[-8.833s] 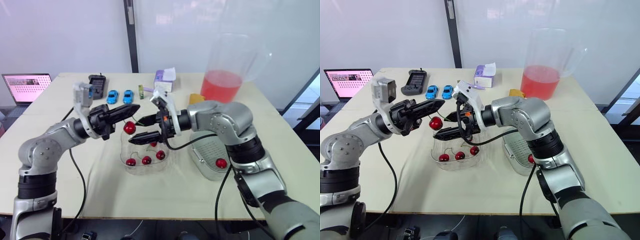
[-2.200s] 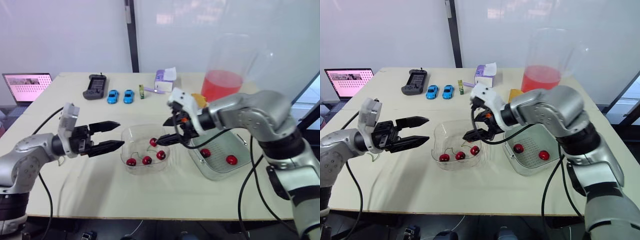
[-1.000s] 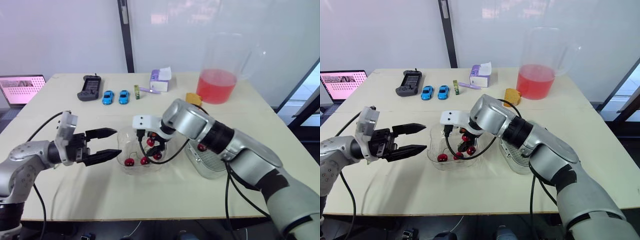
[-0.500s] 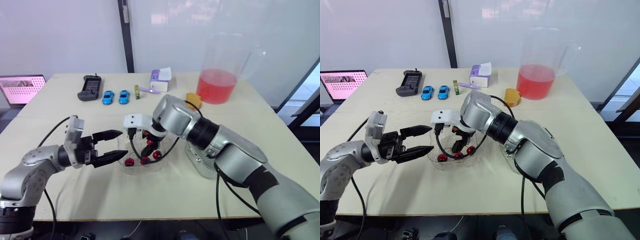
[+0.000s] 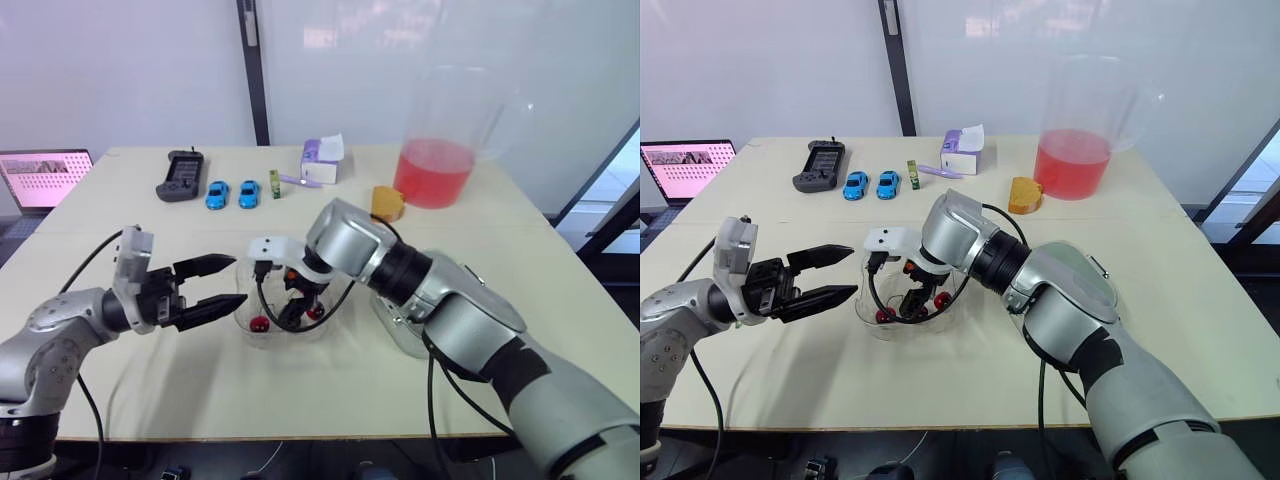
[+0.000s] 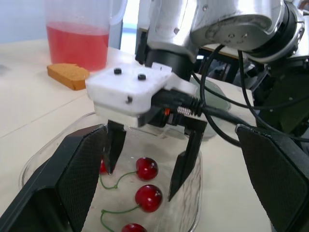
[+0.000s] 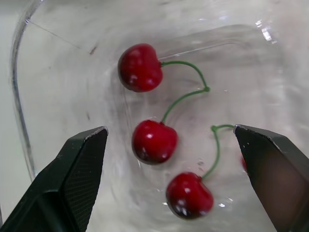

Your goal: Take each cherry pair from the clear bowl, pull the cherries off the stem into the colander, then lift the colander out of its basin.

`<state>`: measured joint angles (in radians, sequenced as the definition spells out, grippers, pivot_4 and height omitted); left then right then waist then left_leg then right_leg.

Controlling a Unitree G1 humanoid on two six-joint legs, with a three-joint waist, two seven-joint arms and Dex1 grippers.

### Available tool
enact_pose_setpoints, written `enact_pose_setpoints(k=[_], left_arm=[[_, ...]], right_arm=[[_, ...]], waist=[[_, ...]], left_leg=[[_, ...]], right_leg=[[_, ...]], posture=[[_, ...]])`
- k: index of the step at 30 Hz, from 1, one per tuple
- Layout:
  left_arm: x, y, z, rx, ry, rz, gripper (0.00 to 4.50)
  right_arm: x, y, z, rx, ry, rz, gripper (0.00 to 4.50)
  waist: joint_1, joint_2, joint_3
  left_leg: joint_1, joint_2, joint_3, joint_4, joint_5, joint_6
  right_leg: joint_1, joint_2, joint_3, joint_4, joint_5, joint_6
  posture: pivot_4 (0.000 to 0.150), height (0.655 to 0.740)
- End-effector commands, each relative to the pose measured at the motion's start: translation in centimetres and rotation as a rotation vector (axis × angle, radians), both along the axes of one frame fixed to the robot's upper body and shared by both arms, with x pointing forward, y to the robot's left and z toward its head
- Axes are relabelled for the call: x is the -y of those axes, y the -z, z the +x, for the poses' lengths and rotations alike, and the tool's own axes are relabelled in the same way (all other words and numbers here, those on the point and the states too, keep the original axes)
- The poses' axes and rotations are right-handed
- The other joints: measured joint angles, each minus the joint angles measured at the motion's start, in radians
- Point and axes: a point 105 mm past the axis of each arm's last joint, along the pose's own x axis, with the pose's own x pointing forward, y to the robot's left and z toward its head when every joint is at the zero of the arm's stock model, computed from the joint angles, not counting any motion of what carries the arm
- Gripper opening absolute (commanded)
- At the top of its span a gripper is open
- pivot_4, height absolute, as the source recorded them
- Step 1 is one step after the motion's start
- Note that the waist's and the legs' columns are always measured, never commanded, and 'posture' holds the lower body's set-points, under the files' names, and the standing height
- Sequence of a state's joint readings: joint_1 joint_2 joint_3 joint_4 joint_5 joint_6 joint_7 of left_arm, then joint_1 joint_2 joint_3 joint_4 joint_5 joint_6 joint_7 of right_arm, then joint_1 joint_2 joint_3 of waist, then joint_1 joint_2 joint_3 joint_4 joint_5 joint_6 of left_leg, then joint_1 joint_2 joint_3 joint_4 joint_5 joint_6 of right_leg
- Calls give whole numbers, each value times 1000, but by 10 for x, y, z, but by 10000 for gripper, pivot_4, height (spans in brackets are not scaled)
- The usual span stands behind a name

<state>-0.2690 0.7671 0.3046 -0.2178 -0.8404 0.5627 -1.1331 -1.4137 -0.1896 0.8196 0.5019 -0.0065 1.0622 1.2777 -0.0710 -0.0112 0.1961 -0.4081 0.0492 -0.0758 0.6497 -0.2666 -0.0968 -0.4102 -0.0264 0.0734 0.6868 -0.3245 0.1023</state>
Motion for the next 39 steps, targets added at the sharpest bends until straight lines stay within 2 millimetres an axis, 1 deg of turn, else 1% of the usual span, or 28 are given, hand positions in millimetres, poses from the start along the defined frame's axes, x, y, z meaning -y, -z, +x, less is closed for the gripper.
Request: enact_pose_setpoints(k=[1,10,14,18,29,32,37,38,39], left_arm=[[1,-11,-3,42,4,-8,44708],[2,-11,-4,43,-2,-25,44708],[0,-14,-3,49,-15,-42,44708],[-1,-13,-5,46,-17,-40,44708],[-1,-16,-4,53,-20,-45,44708],[-1,-17,-4,56,-21,-48,45000],[-1,-18,-3,59,-22,-52,45000],[-2,-18,-3,60,-22,-52,45000],[-2,-18,-3,60,-21,-53,45000]], right_arm=[[-6,-4,-1,22,-24,13,45000],[-10,6,3,44,-50,-11,45000],[-3,16,11,68,-50,-39,45000],[-1,21,12,64,-55,-53,45000],[-8,23,9,45,-66,-44,45000],[-9,23,8,44,-69,-41,36105],[-11,19,8,47,-76,-33,12256],[-11,18,8,47,-77,-31,10309],[-12,17,8,50,-78,-28,10173]], waist=[[-1,0,0],[-1,0,0],[0,0,0],[-1,0,0],[-1,0,0],[-1,0,0],[-1,0,0],[-1,0,0],[-1,0,0]], left_leg=[[0,0,0,0,0,0],[0,0,0,0,0,0],[0,0,0,0,0,0],[0,0,0,0,0,0],[0,0,0,0,0,0],[0,0,0,0,0,0],[0,0,0,0,0,0],[0,0,0,0,0,0],[0,0,0,0,0,0]], right_leg=[[0,0,0,0,0,0],[0,0,0,0,0,0],[0,0,0,0,0,0],[0,0,0,0,0,0],[0,0,0,0,0,0],[0,0,0,0,0,0],[0,0,0,0,0,0],[0,0,0,0,0,0],[0,0,0,0,0,0]], posture=[[1500,7400],[1500,7400],[1500,7400],[1500,7400],[1500,7400],[1500,7400],[1500,7400],[1500,7400],[1500,7400]])
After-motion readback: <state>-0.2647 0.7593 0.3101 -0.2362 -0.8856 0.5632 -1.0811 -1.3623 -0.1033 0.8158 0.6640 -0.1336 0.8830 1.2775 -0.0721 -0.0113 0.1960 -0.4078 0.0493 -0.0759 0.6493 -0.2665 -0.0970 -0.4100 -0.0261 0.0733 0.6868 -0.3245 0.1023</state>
